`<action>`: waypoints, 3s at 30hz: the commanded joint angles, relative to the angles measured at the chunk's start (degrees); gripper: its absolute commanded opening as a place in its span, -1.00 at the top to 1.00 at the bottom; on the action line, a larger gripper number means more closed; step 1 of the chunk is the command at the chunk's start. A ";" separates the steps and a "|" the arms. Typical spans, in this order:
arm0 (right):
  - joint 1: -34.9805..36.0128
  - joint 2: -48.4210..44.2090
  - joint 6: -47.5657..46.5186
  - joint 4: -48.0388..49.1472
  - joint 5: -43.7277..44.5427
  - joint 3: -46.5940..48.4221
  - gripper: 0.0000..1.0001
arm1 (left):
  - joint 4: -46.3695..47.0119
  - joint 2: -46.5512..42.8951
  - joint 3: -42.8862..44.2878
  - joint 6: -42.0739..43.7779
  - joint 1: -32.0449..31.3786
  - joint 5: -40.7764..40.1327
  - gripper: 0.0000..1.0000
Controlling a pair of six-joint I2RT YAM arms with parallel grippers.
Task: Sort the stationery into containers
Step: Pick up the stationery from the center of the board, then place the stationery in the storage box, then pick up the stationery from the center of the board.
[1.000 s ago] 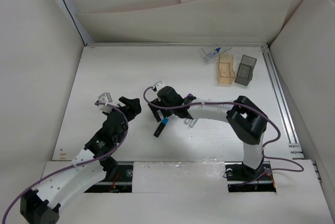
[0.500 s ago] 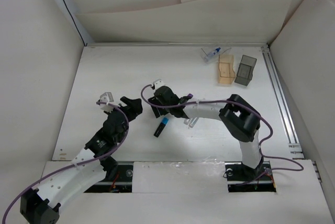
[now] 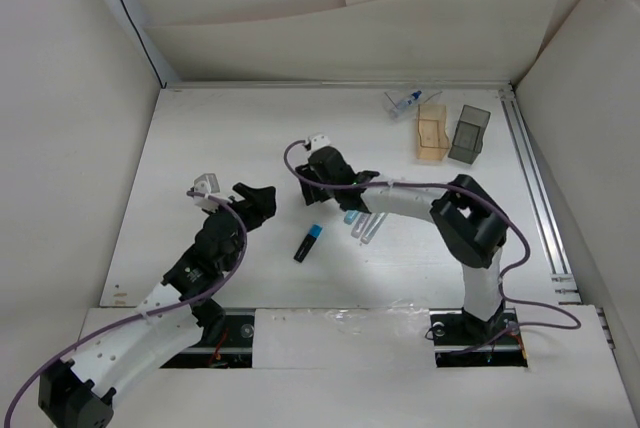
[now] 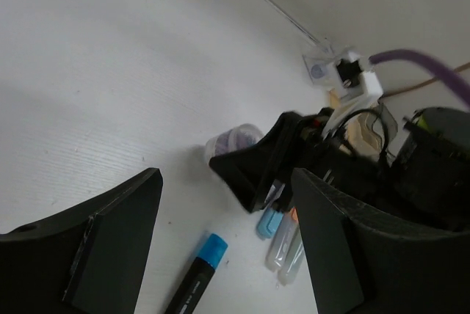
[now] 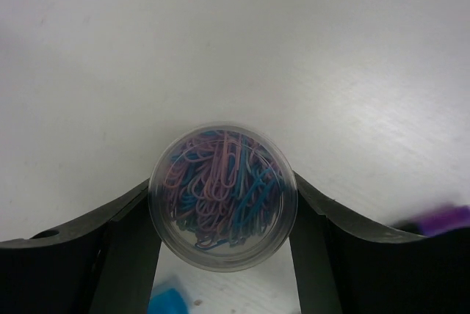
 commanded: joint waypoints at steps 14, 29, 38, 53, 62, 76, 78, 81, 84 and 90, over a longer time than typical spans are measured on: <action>-34.61 10.83 1.47 -2.03 1.53 33.53 0.20 | 14.33 15.56 2.29 6.08 0.16 18.60 -0.34; -41.91 29.59 2.09 -13.03 2.67 59.08 0.15 | 14.33 16.70 2.29 7.13 0.16 18.69 -0.34; -43.05 29.59 2.09 -12.50 4.34 57.41 -0.17 | 14.86 17.76 2.29 7.13 0.16 18.69 -0.34; -43.05 18.28 2.71 -7.94 3.03 51.00 -0.91 | 14.86 17.76 2.29 7.13 0.16 18.17 -0.34; -37.44 0.60 1.65 -3.36 3.73 30.20 -0.51 | 13.81 15.48 2.29 7.13 0.16 18.17 -0.23; -14.94 -21.82 4.99 -9.24 6.89 -8.24 1.00 | 12.66 14.24 2.29 7.13 0.16 18.17 0.02; -12.92 -21.82 6.57 -12.92 8.46 -8.95 0.81 | 12.66 14.24 2.29 7.13 0.16 18.17 0.05; -9.75 -21.12 7.72 -13.47 9.35 -10.44 0.17 | 12.14 14.24 2.29 7.13 0.16 18.17 0.12; -9.74 -18.50 9.47 -13.47 8.82 -10.45 -0.22 | 12.14 14.24 2.29 7.13 0.16 18.17 0.14; -11.67 -12.69 10.09 -10.66 6.10 -9.05 -0.34 | 12.14 14.24 2.29 7.13 0.16 18.17 0.14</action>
